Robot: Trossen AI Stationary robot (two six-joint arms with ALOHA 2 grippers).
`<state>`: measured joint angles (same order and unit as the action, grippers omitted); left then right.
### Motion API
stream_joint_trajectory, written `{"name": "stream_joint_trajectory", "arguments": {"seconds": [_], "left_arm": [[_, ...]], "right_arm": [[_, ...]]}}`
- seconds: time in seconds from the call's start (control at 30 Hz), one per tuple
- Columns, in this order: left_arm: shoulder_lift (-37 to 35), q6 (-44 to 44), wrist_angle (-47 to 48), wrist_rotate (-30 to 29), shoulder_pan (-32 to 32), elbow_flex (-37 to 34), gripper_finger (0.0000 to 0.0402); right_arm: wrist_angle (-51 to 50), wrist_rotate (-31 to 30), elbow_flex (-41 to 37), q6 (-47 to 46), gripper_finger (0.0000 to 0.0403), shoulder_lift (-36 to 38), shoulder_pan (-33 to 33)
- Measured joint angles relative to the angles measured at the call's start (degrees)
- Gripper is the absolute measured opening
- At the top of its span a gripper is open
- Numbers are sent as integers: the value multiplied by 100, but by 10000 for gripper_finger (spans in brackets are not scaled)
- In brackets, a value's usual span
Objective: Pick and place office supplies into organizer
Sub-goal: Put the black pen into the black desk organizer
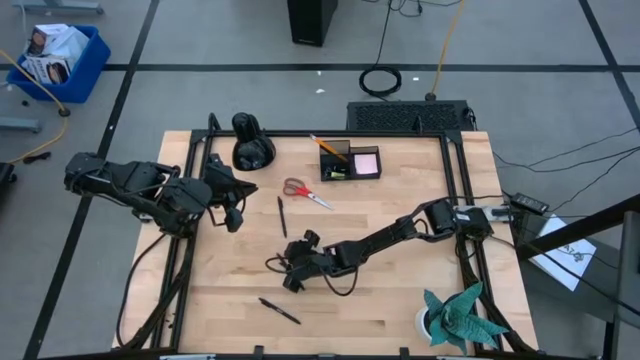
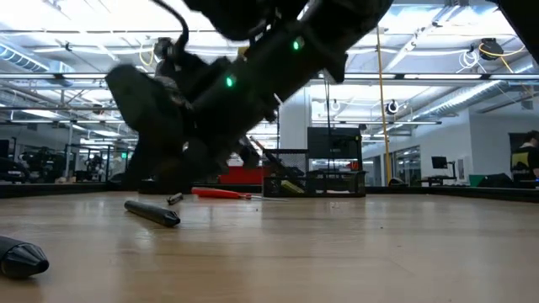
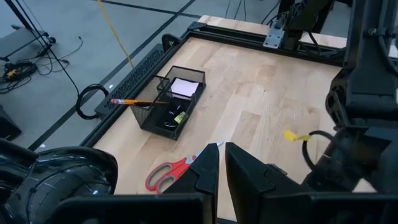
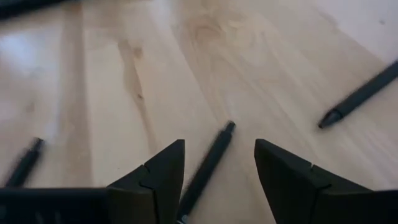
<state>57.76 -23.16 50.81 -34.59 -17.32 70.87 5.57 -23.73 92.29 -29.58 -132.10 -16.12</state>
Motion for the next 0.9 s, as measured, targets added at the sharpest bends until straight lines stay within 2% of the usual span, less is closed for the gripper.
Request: {"name": "stream_joint_trajectory", "arguments": {"seconds": [0.23,0.37,0.5,0.7,0.9], "left_arm": [[0,-48,6,0,0,0,31],[0,-50,0,0,0,0,31],[0,-50,-5,0,0,0,31],[0,-16,-8,0,0,0,31],[2,1,-7,0,0,0,31]], "right_arm": [[107,92,11,-119,185,-345,3],[47,-26,11,121,179,-362,-2],[-343,29,24,213,140,-354,25],[-827,430,21,-392,24,-530,74],[-612,145,11,-831,23,-506,35]]}}
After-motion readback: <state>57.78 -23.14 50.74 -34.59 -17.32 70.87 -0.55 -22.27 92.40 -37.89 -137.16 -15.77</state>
